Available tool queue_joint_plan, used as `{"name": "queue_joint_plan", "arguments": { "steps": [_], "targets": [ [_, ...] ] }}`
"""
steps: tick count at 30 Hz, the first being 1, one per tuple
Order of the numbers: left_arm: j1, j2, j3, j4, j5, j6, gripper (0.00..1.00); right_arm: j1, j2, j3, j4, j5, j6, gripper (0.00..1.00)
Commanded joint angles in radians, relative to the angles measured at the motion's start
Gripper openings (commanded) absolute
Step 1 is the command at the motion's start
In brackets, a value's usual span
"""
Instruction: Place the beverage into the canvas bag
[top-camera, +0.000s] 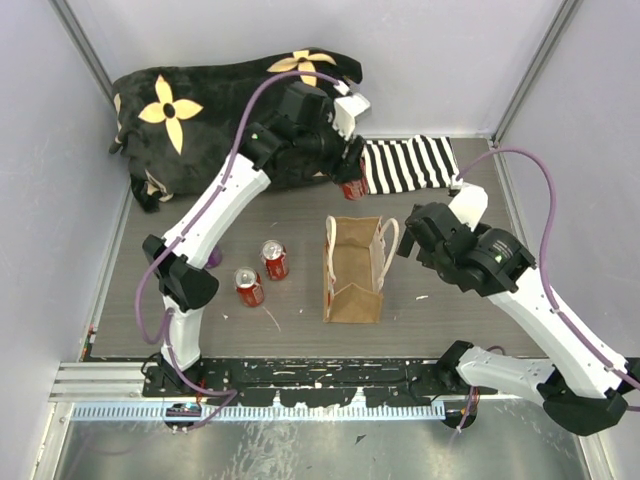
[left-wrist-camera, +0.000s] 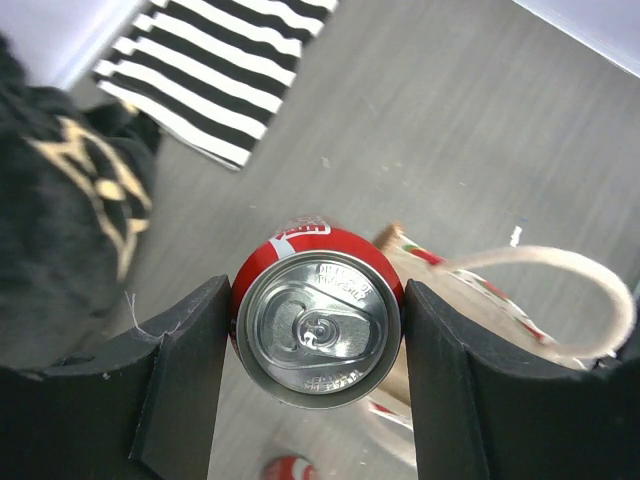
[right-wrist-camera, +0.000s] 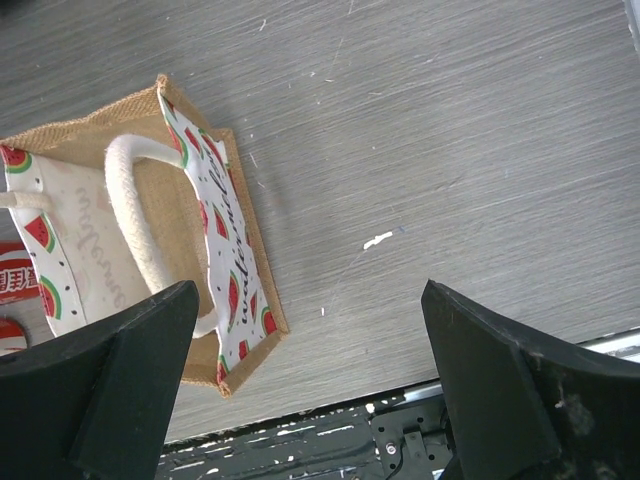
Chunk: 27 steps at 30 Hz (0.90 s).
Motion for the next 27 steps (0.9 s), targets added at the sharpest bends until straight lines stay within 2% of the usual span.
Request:
{"name": "queue_joint_plan", "arguments": {
  "steps": [1,15,27],
  "targets": [
    [-0.047,-0.054,-0.046,0.065,0.059,-0.035,0.00,0.004,-0.048,-0.004,-0.036,0.062,0.058,1.00],
    [-0.134,-0.126,-0.274,0.105,0.056,-0.034,0.00,0.004,-0.101,-0.044,-0.068,0.060,0.102,1.00],
    [-0.145,-0.136,-0.295,0.118,0.049,-0.037,0.00,0.003,-0.104,-0.054,-0.074,0.058,0.104,1.00]
  ]
}}
